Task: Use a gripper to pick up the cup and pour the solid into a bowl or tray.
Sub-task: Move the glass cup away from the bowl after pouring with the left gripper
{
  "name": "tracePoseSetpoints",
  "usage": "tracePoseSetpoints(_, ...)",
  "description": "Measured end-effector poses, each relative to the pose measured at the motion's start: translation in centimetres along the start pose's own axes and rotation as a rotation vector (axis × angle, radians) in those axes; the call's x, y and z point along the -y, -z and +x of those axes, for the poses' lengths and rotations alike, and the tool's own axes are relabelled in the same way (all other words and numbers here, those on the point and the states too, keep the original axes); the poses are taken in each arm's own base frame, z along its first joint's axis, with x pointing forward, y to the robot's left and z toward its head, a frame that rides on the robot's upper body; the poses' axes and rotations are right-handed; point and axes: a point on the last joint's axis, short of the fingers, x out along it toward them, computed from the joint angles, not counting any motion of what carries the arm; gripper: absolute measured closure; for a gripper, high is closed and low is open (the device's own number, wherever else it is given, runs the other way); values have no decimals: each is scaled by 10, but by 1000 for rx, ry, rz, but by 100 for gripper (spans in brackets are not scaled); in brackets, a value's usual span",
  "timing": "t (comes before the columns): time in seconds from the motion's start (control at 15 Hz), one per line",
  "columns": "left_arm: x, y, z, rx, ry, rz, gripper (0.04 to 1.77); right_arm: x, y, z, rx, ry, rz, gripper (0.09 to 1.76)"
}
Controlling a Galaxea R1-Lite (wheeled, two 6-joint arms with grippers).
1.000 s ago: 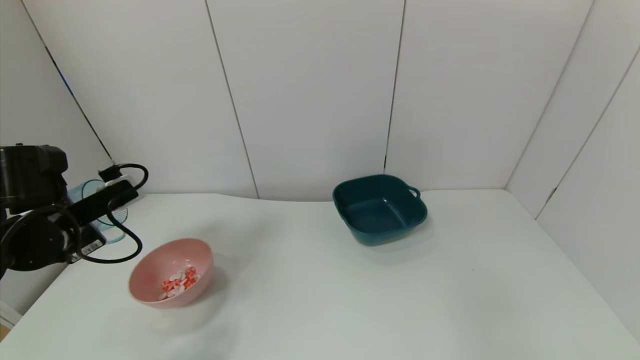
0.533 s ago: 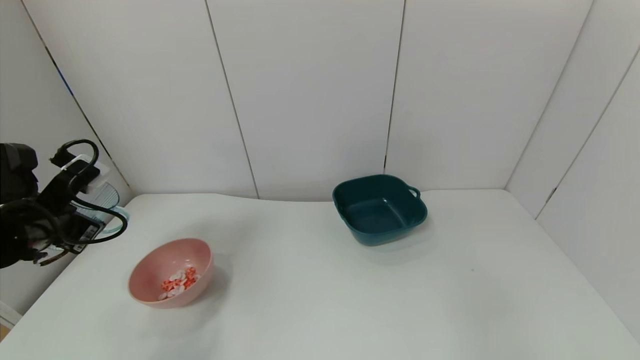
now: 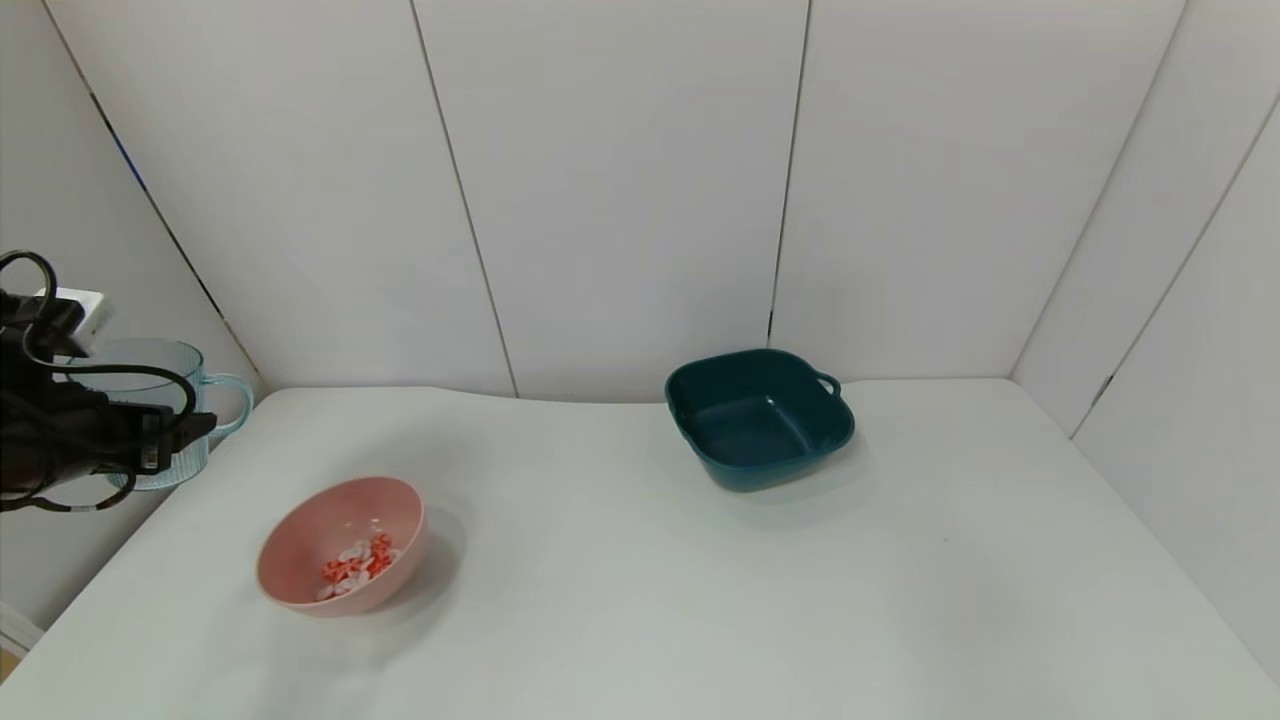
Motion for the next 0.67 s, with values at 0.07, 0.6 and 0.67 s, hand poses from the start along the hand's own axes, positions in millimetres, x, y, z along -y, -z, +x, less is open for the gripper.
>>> tracePoseSetpoints(0.07,-6,2,4,14,18,-36,53,0,0,0,0,0,0,14)
tracePoseSetpoints(0.6,-38,21,52,159,69,-182,53,0,0,0,-1,0,0,14)
tracePoseSetpoints(0.67,-42,23,58,161,83,-195,53,0,0,0,-1,0,0,14)
